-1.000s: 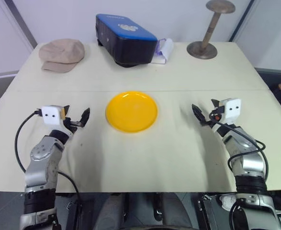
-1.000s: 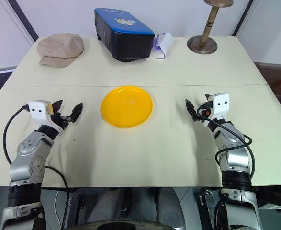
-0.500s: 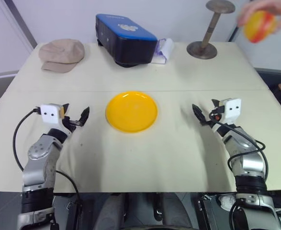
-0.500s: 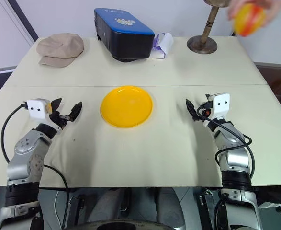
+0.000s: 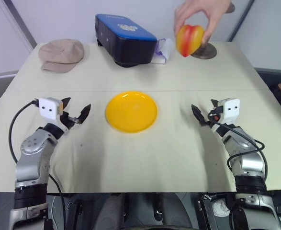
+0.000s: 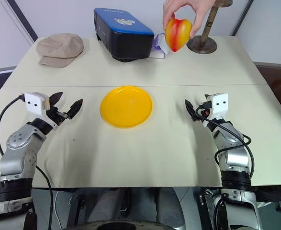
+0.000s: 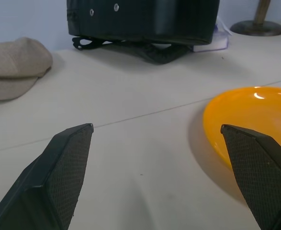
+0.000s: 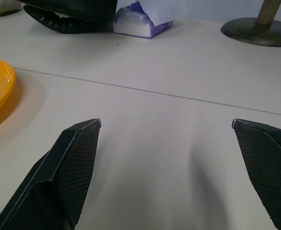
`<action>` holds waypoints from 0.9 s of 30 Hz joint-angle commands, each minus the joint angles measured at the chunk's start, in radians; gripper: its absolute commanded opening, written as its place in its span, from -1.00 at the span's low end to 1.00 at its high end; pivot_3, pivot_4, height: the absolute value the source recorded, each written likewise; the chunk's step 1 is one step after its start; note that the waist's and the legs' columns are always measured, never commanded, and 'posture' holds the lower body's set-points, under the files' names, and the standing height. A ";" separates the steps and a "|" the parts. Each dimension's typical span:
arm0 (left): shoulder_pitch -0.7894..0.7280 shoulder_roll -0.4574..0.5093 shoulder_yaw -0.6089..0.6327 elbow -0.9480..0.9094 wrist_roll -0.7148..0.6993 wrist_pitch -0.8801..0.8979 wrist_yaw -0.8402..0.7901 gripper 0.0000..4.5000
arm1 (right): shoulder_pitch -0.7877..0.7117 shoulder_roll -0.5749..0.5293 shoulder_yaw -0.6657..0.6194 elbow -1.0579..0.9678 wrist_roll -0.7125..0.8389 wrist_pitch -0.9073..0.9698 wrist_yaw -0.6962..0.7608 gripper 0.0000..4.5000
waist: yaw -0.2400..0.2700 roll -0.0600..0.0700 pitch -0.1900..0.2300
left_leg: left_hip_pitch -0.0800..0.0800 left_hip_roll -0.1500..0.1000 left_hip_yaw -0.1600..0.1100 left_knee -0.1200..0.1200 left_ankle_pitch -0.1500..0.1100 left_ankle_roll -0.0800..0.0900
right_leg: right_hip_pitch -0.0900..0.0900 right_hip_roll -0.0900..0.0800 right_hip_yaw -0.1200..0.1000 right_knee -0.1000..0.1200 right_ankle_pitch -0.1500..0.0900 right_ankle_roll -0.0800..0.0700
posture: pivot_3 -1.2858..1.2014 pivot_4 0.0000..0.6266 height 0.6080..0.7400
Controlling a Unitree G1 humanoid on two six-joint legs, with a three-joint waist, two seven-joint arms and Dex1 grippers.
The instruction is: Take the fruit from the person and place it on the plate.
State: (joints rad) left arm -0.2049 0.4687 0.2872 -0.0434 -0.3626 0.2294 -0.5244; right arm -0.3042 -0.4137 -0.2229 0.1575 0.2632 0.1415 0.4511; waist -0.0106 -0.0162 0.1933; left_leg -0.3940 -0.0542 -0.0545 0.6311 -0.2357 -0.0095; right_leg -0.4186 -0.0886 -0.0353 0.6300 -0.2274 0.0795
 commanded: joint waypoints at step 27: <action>0.002 0.049 0.004 -0.209 -0.218 0.163 -0.156 0.99 | -0.286 0.027 -0.022 -0.206 0.350 0.357 0.031 1.00 | 0.000 0.000 0.000 | -0.003 0.000 0.000 0.000 0.000 0.000 | -0.003 -0.001 0.000 0.000 0.000 0.000 | 0.03 -0.52 1.00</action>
State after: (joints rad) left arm -0.2000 0.4983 0.2610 -0.1792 -0.5153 0.3680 -0.6508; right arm -0.5721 -0.3829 -0.2342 -0.0141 0.6034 0.5055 0.4792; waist -0.0104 -0.0160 0.1934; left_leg -0.3984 -0.0540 -0.0547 0.6316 -0.2358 -0.0092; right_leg -0.4222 -0.0896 -0.0353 0.6299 -0.2273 0.0794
